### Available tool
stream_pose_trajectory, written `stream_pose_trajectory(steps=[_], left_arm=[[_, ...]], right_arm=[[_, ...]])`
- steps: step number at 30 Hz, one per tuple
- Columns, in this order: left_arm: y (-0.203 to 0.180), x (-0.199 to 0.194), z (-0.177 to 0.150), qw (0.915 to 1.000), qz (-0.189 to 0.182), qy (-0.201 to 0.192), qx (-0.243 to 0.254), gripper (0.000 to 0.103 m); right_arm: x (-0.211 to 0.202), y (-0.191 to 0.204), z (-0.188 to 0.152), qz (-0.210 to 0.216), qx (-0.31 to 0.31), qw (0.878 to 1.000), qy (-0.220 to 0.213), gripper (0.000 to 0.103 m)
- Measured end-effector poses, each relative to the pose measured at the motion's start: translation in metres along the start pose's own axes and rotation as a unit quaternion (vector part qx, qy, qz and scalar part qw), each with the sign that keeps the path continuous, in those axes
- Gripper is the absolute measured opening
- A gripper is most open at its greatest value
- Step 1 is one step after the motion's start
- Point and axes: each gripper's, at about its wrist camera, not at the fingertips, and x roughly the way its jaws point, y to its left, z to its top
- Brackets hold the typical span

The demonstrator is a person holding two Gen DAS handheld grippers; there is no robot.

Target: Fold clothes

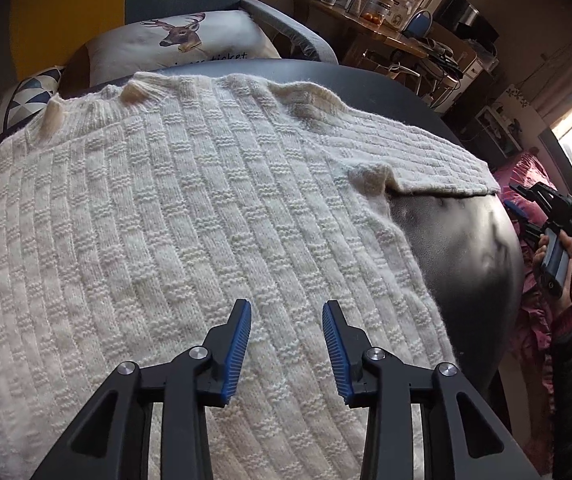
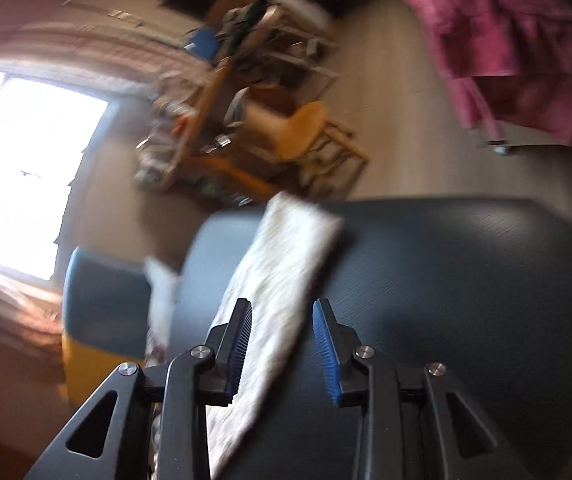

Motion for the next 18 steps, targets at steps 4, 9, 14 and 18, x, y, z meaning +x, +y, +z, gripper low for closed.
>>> stream_pose_trajectory(steps=[4, 9, 14, 18], left_arm=[[0.011, 0.004, -0.008, 0.9999, 0.005, 0.01, -0.012, 0.039], [0.022, 0.006, -0.009, 0.9993, 0.007, 0.017, -0.031, 0.039], [0.021, 0.005, -0.009, 0.9994, 0.009, 0.019, -0.028, 0.04], [0.016, 0.004, -0.004, 0.9992, -0.003, 0.021, -0.033, 0.041]], right_arm=[[0.012, -0.02, 0.024, 0.018, 0.076, 0.997, 0.01, 0.044], [0.047, 0.006, 0.025, 0.042, 0.026, 0.998, 0.044, 0.046], [0.062, 0.027, 0.012, -0.008, -0.031, 0.998, 0.047, 0.006], [0.059, 0.048, -0.009, 0.0, -0.101, 0.994, 0.05, 0.005]])
